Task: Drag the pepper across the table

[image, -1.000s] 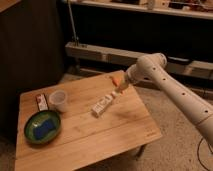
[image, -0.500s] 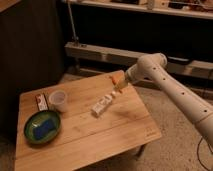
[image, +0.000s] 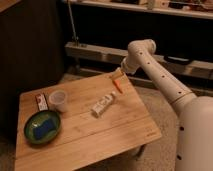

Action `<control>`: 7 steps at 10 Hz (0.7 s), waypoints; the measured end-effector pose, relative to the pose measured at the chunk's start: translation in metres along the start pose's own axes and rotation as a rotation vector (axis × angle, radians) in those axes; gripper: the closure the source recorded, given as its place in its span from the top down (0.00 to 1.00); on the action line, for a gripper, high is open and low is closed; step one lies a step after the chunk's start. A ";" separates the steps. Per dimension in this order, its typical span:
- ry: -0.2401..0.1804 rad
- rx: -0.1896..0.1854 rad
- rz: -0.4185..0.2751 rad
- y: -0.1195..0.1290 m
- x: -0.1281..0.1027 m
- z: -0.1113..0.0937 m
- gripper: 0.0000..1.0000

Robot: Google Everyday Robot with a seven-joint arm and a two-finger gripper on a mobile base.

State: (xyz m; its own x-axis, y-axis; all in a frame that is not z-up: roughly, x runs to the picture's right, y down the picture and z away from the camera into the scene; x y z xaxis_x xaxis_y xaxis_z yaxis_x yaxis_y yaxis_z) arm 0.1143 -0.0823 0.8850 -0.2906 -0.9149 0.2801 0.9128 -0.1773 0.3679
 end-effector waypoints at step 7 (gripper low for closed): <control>-0.015 -0.114 -0.099 -0.002 0.009 0.072 0.80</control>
State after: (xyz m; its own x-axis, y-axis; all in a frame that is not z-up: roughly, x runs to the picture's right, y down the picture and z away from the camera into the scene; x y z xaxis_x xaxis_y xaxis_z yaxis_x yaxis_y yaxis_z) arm 0.0896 -0.0642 0.9506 -0.3843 -0.8855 0.2610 0.9059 -0.3072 0.2914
